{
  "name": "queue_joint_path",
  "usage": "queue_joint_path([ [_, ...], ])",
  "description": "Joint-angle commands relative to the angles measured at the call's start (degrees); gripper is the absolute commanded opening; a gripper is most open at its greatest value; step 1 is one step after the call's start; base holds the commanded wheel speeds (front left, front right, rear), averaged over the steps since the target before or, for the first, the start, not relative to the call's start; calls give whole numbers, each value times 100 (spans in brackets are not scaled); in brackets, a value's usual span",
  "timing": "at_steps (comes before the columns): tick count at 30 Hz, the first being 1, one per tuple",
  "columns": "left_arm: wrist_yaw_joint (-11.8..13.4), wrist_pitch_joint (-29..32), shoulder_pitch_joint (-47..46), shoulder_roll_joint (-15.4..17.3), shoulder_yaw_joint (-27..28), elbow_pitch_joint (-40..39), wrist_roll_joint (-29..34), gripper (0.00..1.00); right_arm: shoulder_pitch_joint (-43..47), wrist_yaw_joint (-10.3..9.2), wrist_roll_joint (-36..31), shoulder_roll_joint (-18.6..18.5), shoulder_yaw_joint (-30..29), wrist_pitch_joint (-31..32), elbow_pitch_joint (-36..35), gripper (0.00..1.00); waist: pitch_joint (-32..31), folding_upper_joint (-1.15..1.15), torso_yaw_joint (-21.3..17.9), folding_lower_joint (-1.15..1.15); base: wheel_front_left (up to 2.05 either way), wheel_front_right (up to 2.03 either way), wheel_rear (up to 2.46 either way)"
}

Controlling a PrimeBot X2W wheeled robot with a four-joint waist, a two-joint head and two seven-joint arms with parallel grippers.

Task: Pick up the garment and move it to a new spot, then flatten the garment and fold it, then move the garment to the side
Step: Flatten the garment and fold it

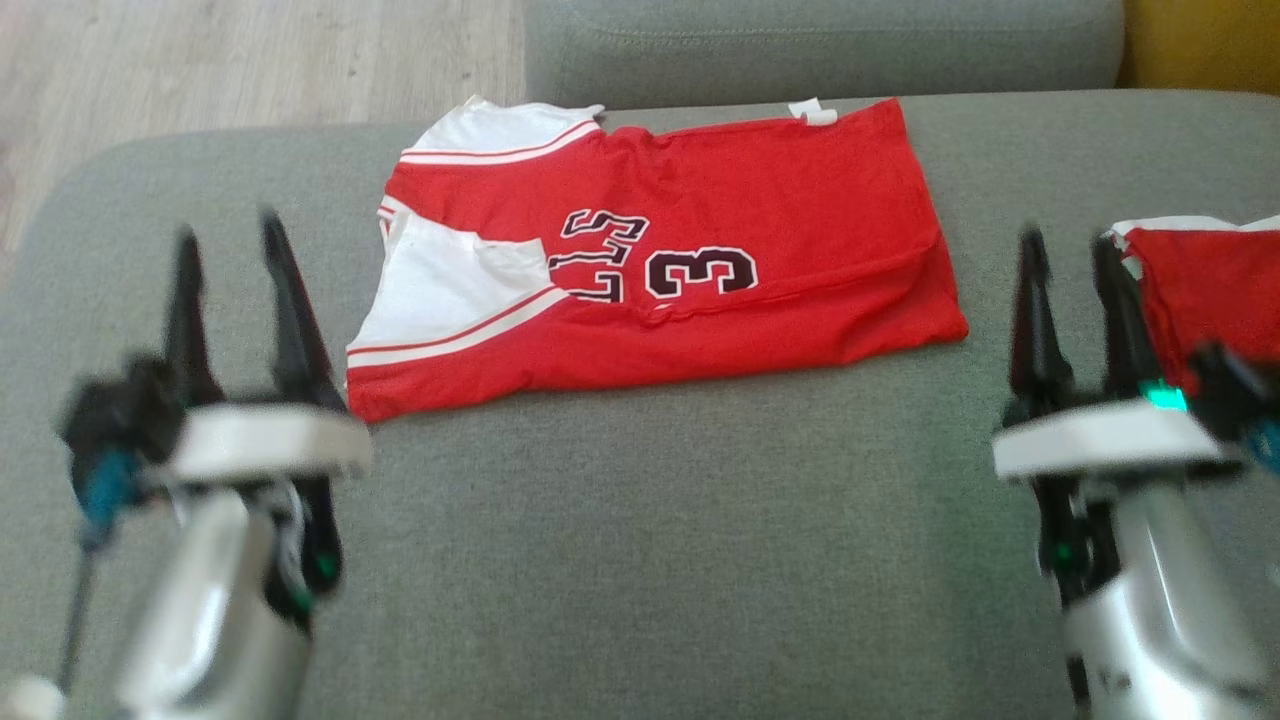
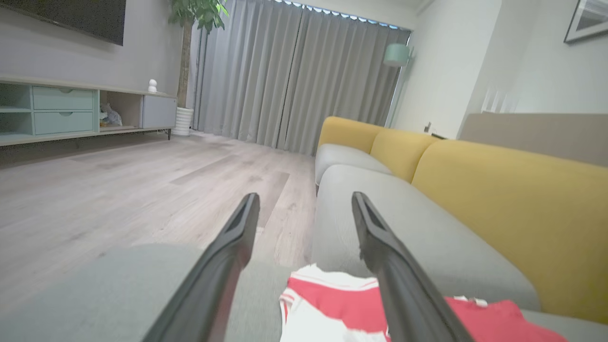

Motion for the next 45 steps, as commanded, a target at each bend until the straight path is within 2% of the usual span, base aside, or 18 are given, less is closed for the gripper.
queue_joint_path([
  [1,5,-28,7,55,262,-215,162,100,-34,-4,-45,40,-63,-35,-381,100,-34,0,-5,1,0,0,0],
  [8,-114,-28,922,-407,560,-20,628,100,921,-4,-264,166,-49,-35,-799,100,-98,0,-97,1,0,0,0],
  [15,-282,-29,858,-593,764,443,948,100,978,-4,-55,170,88,-35,-949,100,27,0,-187,1,0,0,0],
  [18,-332,123,649,-552,657,978,1002,100,896,-4,-69,171,148,-35,-1000,100,148,0,-233,1,0,0,0],
  [30,-232,782,-481,-358,624,2849,1004,100,610,-4,-15,171,168,-36,-1130,100,787,0,-466,1,0,0,0],
  [41,-328,1283,-810,-371,457,3763,969,100,505,-4,113,172,175,-36,-1149,100,866,0,-588,1,0,0,0],
  [42,-352,1294,-816,-382,439,3809,964,37,505,-4,118,172,170,-36,-1138,100,846,0,-583,1,0,0,0],
  [43,-380,1244,-830,-405,406,3846,969,0,508,-4,125,172,147,-36,-1103,100,802,0,-564,1,0,0,0],
  [45,-397,999,-853,-441,387,3794,976,0,498,-4,91,172,75,-36,-1003,100,714,0,-504,1,0,0,0],
])
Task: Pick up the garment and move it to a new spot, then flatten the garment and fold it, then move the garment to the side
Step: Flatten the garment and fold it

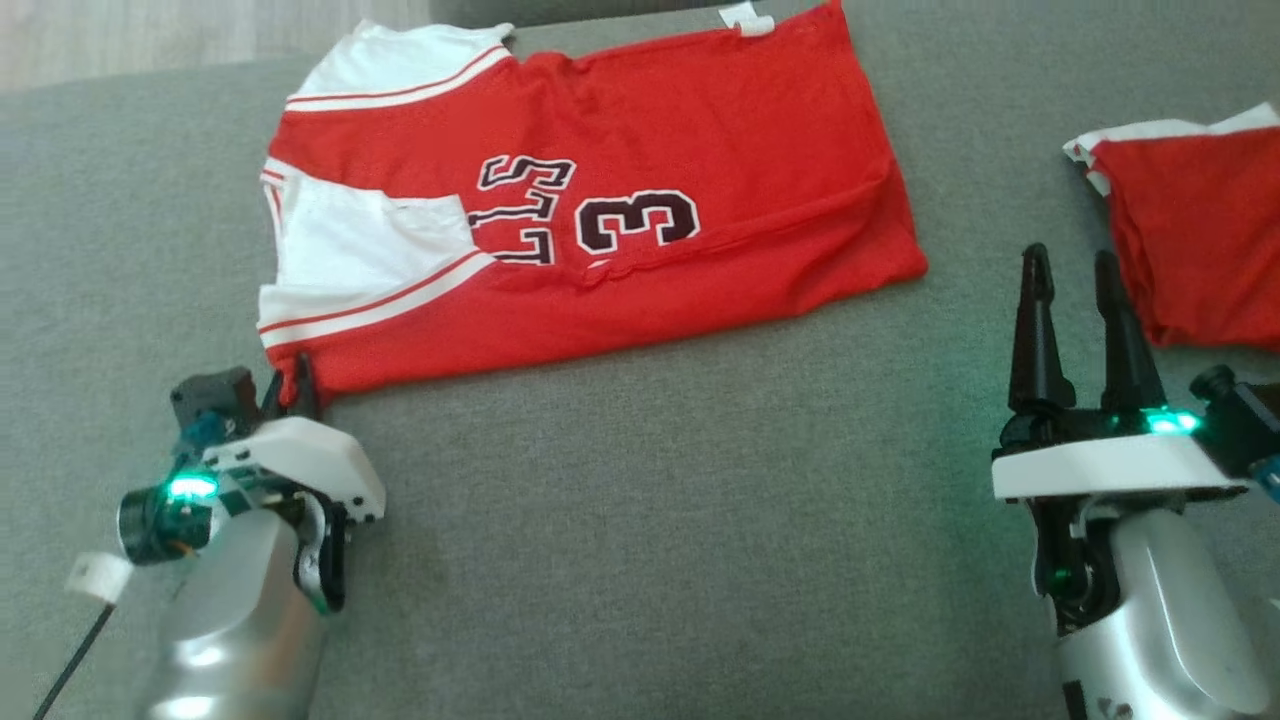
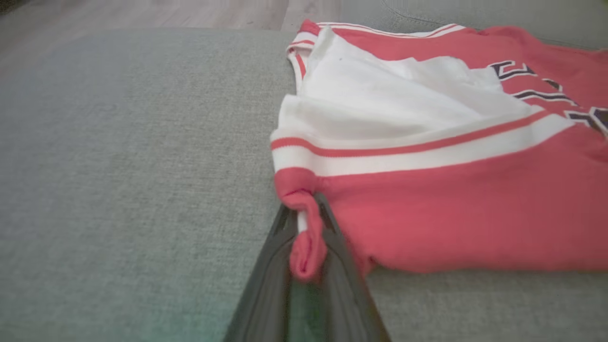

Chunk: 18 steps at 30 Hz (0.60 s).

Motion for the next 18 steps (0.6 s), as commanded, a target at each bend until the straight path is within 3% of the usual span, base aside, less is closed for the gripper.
queue_joint_path([
  [1,4,-135,46,142,120,-14,5,0,-181,-4,-31,15,86,-36,-67,100,-75,0,56,0,0,0,0],
  [8,-152,-851,-97,82,68,-624,62,0,-585,-4,-521,15,-320,328,910,100,-187,0,255,0,0,0,0],
  [18,-286,-1013,-149,1,-254,-1761,345,0,-1768,-4,-960,15,-411,1314,2515,100,43,0,565,0,0,0,0],
])
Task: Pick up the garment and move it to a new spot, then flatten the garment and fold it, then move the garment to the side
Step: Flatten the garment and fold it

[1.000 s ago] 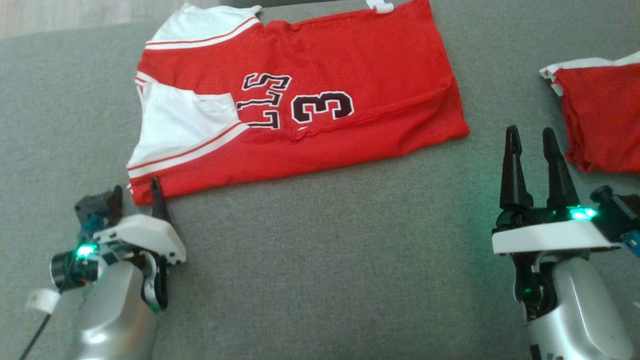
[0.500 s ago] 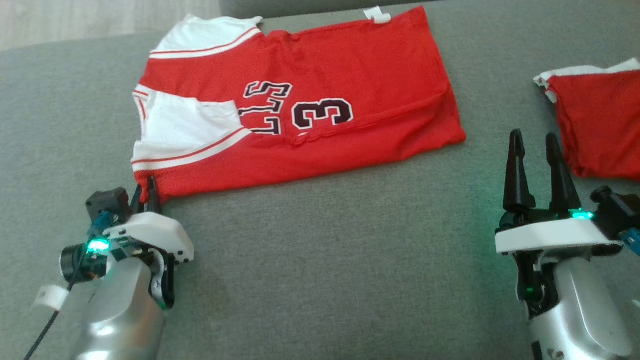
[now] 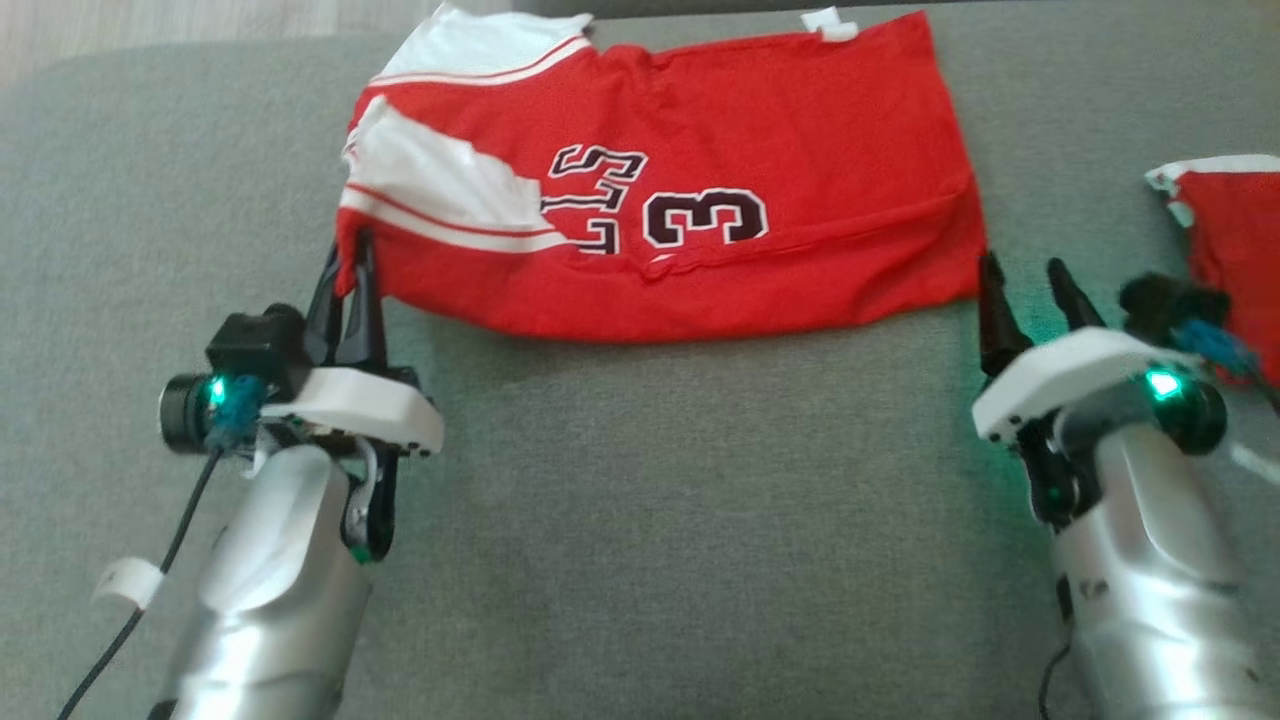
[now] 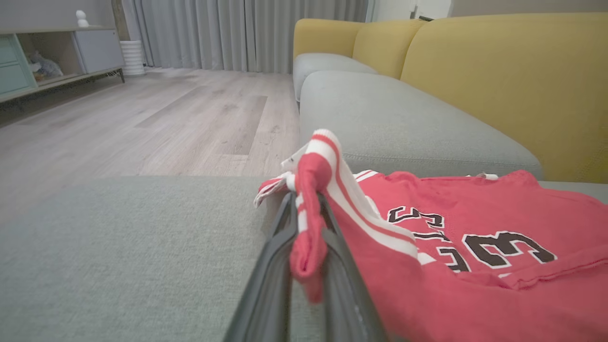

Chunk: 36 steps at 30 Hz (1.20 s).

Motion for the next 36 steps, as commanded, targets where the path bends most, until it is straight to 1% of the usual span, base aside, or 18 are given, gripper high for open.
queue_joint_path([
  [1,-24,-75,-186,92,111,-270,42,0,-332,-4,-155,15,169,104,63,100,81,0,81,0,0,0,0],
  [4,-14,-54,-173,30,28,-437,57,0,-657,-4,-523,15,77,311,578,100,150,0,185,0,0,0,0],
  [6,-7,-35,-161,-5,-22,-517,61,0,-834,-4,-887,15,-66,443,895,100,183,0,247,0,0,0,0],
  [11,11,31,-111,-49,-107,-614,47,0,-1097,-4,-1621,15,-290,784,1541,100,221,0,371,0,0,0,0],
  [12,11,48,-102,-50,-120,-615,44,0,-1121,-4,-1718,15,-309,842,1648,66,213,0,393,0,0,0,0],
  [13,10,69,-94,-44,-132,-610,41,0,-1144,-4,-1781,15,-326,866,1733,7,201,0,411,0,0,0,0],
  [14,12,91,-85,-34,-140,-599,38,0,-1162,-4,-1844,15,-338,860,1794,0,181,0,424,0,0,0,0],
  [20,94,218,56,93,-134,-466,23,0,-1145,-4,-2009,15,-451,507,1943,0,-93,0,363,0,0,0,0],
  [22,107,260,97,120,-137,-428,19,0,-1127,-4,-1995,15,-467,442,1949,0,-153,0,338,0,0,0,0],
  [25,118,431,272,205,-179,-269,13,0,-1020,-4,-1863,15,-522,229,1944,0,-419,0,248,0,0,0,0],
  [30,119,694,662,354,-220,-117,-45,0,-689,-4,-1348,15,-303,32,1946,0,-889,0,74,0,0,0,0],
  [36,85,1101,1250,564,-262,-249,-165,0,-120,-4,-654,15,194,175,1666,0,-1312,0,-103,0,0,0,0],
])
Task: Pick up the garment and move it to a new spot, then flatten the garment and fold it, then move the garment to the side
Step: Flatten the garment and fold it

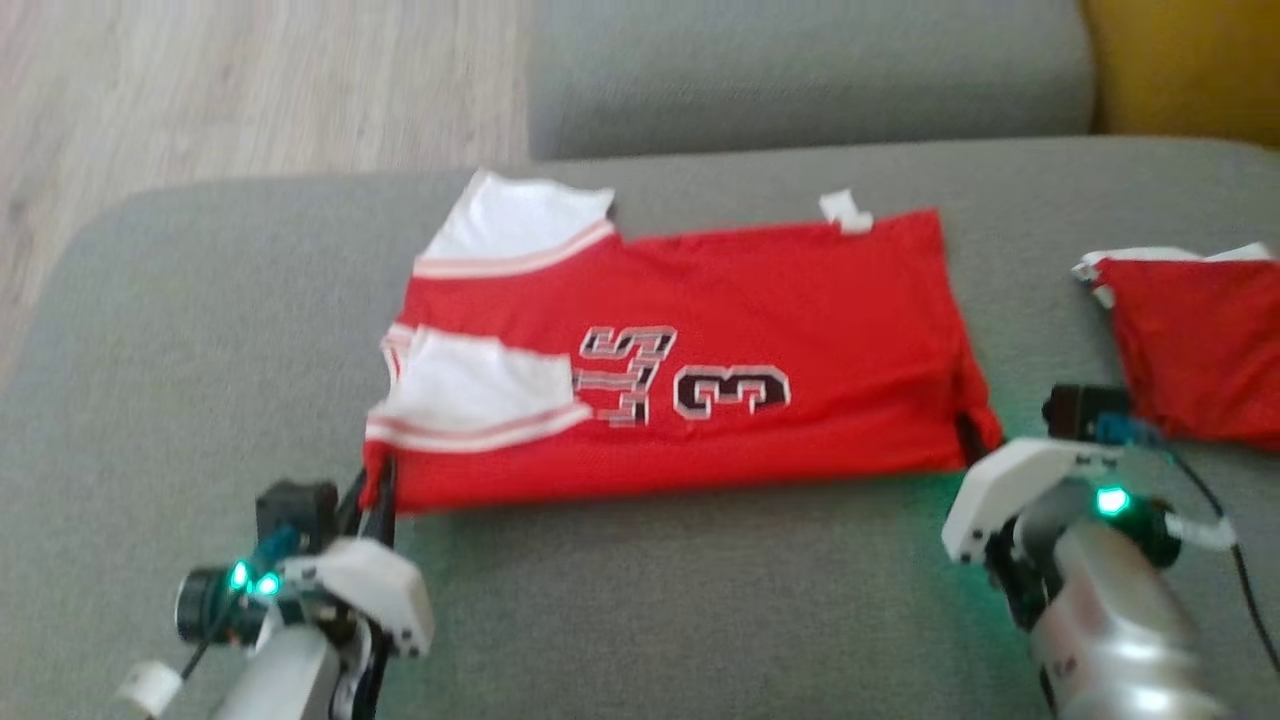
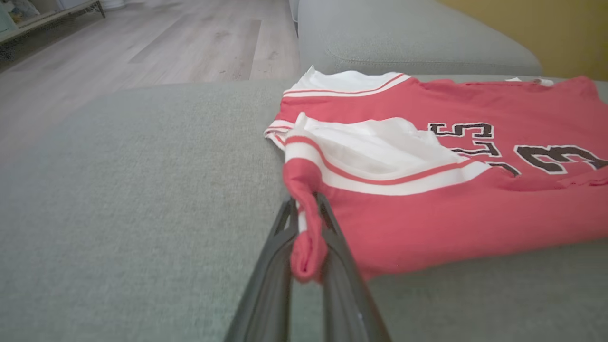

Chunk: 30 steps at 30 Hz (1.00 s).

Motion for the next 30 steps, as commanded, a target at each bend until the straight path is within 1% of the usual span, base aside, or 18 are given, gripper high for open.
queue_joint_path([
  [1,33,49,3,229,180,-265,-41,0,68,-4,206,27,220,53,-312,0,-249,0,-148,1,0,0,0],
  [5,110,227,437,292,212,-652,-164,0,566,-4,432,27,242,301,-843,0,-397,0,-235,1,0,0,0],
  [9,269,341,850,349,248,-1154,-228,0,1134,-4,546,27,162,577,-1633,0,-443,0,-275,1,0,0,0],
  [12,286,447,1092,343,166,-1448,-247,0,1563,-4,619,27,117,814,-2219,0,-440,0,-283,1,0,0,0],
  [14,273,476,1172,355,87,-1564,-213,0,1796,-4,604,27,131,972,-2549,0,-428,0,-276,1,0,0,0],
  [18,365,469,1201,336,15,-1668,-136,0,2081,-4,599,27,2,1093,-3127,0,-387,0,-260,1,0,0,0],
  [19,415,431,1189,333,36,-1684,-123,0,2123,-4,602,27,-17,1072,-3264,85,-368,0,-256,1,0,0,0],
  [20,453,379,1167,330,60,-1705,-114,45,2156,-4,633,27,-10,1059,-3390,100,-348,0,-252,1,0,0,0],
  [21,490,318,1137,328,89,-1725,-106,100,2178,-4,655,27,-2,1014,-3525,100,-330,0,-248,1,0,0,0],
  [24,587,49,1039,292,209,-1826,-115,100,2215,-4,737,27,-70,753,-3916,100,-278,0,-240,1,0,0,0],
  [27,613,-361,939,234,349,-1982,-161,100,2207,-4,1023,27,44,312,-4330,100,-219,0,-251,1,0,0,0],
  [29,644,-780,855,201,462,-2119,-139,100,2216,-4,1124,27,164,-52,-4551,100,-150,0,-264,1,0,0,0],
  [30,644,-780,855,201,462,-2119,-139,100,2216,-4,1124,27,164,-52,-4551,100,-150,0,-264,1,0,0,0],
])
